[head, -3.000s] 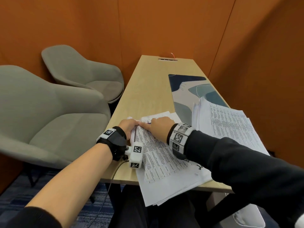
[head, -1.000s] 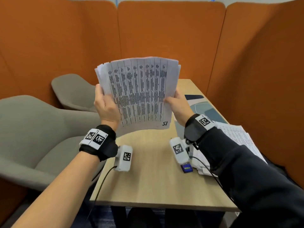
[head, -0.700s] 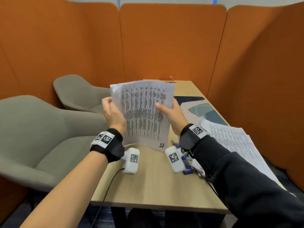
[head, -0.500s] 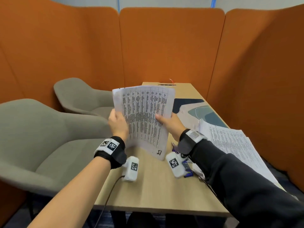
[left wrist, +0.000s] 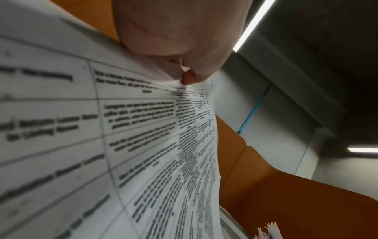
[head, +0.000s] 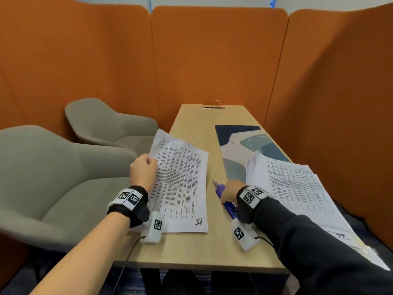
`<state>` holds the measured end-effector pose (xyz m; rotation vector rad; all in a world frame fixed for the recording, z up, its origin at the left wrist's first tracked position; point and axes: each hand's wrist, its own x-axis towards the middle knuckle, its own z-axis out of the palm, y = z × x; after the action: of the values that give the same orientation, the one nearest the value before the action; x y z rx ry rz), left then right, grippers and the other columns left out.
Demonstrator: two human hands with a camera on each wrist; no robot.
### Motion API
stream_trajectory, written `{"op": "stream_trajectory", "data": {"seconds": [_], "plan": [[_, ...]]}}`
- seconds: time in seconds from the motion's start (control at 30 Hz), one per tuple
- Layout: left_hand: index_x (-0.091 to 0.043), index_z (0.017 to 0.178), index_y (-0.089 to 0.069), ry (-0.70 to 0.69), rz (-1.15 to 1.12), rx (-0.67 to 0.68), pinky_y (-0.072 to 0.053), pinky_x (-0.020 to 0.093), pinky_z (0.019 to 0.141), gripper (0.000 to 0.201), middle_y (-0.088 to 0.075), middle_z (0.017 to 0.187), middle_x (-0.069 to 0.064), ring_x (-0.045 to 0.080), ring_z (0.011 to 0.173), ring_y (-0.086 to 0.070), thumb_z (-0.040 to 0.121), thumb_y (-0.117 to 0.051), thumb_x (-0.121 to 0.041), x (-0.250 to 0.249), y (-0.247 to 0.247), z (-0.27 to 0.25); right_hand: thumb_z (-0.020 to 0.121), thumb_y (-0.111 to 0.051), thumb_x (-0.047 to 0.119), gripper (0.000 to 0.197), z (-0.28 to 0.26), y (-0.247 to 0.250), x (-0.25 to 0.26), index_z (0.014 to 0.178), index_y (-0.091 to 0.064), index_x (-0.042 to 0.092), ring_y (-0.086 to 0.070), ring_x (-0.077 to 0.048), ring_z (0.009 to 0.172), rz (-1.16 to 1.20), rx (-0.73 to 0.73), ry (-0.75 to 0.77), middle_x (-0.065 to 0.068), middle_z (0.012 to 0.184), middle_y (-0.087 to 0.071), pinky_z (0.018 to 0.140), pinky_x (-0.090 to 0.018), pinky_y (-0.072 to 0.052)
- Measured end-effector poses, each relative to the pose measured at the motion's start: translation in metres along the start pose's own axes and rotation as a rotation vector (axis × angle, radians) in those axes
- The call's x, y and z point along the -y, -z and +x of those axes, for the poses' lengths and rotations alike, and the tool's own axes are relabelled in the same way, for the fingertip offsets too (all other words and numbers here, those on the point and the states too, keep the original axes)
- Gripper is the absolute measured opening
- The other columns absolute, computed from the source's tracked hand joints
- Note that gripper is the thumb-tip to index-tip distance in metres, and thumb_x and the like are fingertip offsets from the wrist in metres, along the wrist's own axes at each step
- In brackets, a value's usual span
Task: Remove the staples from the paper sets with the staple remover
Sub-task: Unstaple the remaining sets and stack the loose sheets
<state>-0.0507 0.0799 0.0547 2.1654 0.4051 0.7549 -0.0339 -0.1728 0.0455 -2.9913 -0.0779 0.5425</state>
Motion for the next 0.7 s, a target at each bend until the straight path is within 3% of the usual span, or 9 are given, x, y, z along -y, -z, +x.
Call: {"op": "stream_trajectory", "data": {"seconds": [0.1, 0.2, 0.33, 0.4, 0.5, 0.57, 0.7], "plan": [[-0.011, 0.058, -0.034, 0.005, -0.042, 0.048, -0.024, 0.032, 0.05, 0.032, -0.039, 0.058, 0.004, 0.02, 0.056, -0.032, 0.088, -0.043, -0.01, -0.001, 0.0, -0.007, 0.089, -0.066, 0.026, 0.036, -0.001, 0.01, -0.008, 0.114, -0.061, 0.001, -0.058, -0.025, 0.089, 0.236, -0.061, -0.02, -0.012, 0.107, -0.064, 0.074, -0.03, -0.046], [-0.008, 0.061, -0.041, -0.041, -0.082, 0.093, -0.026, 0.032, 0.053, 0.027, -0.042, 0.06, 0.007, 0.02, 0.057, -0.034, 0.088, -0.044, -0.012, 0.0, 0.001, -0.009, 0.089, -0.065, 0.028, 0.029, -0.001, 0.023, -0.018, 0.105, -0.056, 0.005, -0.06, -0.024, 0.082, 0.576, -0.213, 0.017, -0.014, 0.1, -0.063, 0.068, -0.033, -0.05], [-0.006, 0.062, -0.044, -0.145, -0.152, 0.181, -0.028, 0.031, 0.056, 0.027, -0.044, 0.059, 0.012, 0.018, 0.057, -0.035, 0.087, -0.047, -0.015, -0.012, 0.0, -0.013, 0.079, -0.075, 0.033, 0.049, -0.009, 0.058, -0.022, 0.11, -0.044, 0.01, -0.059, -0.02, 0.087, 0.926, -0.654, 0.115, -0.005, 0.099, -0.057, 0.074, -0.034, -0.051], [-0.004, 0.062, -0.045, -0.221, -0.205, 0.215, -0.027, 0.03, 0.056, 0.029, -0.04, 0.059, 0.008, 0.016, 0.057, -0.032, 0.088, -0.049, -0.014, -0.025, 0.0, -0.016, 0.08, -0.074, 0.033, 0.038, -0.017, 0.082, -0.014, 0.102, -0.049, 0.016, -0.056, -0.017, 0.078, 1.068, -0.859, 0.235, 0.0, 0.09, -0.056, 0.073, -0.034, -0.05], [-0.012, 0.057, -0.033, -0.327, -0.214, 0.238, -0.02, 0.03, 0.054, 0.036, -0.029, 0.058, 0.003, 0.013, 0.056, -0.025, 0.089, -0.05, -0.012, -0.055, -0.001, -0.022, 0.09, -0.065, 0.032, 0.021, -0.026, 0.11, 0.003, 0.096, -0.051, 0.018, -0.049, -0.008, 0.066, 1.269, -1.07, 0.361, 0.003, 0.082, -0.053, 0.066, -0.021, -0.044], [-0.016, 0.058, -0.029, -0.383, -0.195, 0.236, -0.017, 0.029, 0.053, 0.038, -0.027, 0.058, 0.001, 0.013, 0.054, -0.023, 0.091, -0.049, -0.011, -0.075, -0.001, -0.027, 0.093, -0.061, 0.036, 0.022, -0.026, 0.116, 0.013, 0.097, -0.051, 0.017, -0.049, -0.009, 0.068, 1.275, -1.092, 0.398, 0.002, 0.084, -0.054, 0.066, -0.023, -0.043], [-0.017, 0.058, -0.027, -0.455, -0.162, 0.224, -0.018, 0.034, 0.054, 0.04, -0.028, 0.055, 0.0, 0.014, 0.052, -0.025, 0.094, -0.045, -0.01, -0.099, -0.004, -0.036, 0.093, -0.058, 0.044, 0.026, -0.021, 0.112, 0.023, 0.095, -0.053, 0.019, -0.051, -0.013, 0.069, 1.201, -0.991, 0.462, 0.002, 0.081, -0.054, 0.067, -0.026, -0.044]]}}
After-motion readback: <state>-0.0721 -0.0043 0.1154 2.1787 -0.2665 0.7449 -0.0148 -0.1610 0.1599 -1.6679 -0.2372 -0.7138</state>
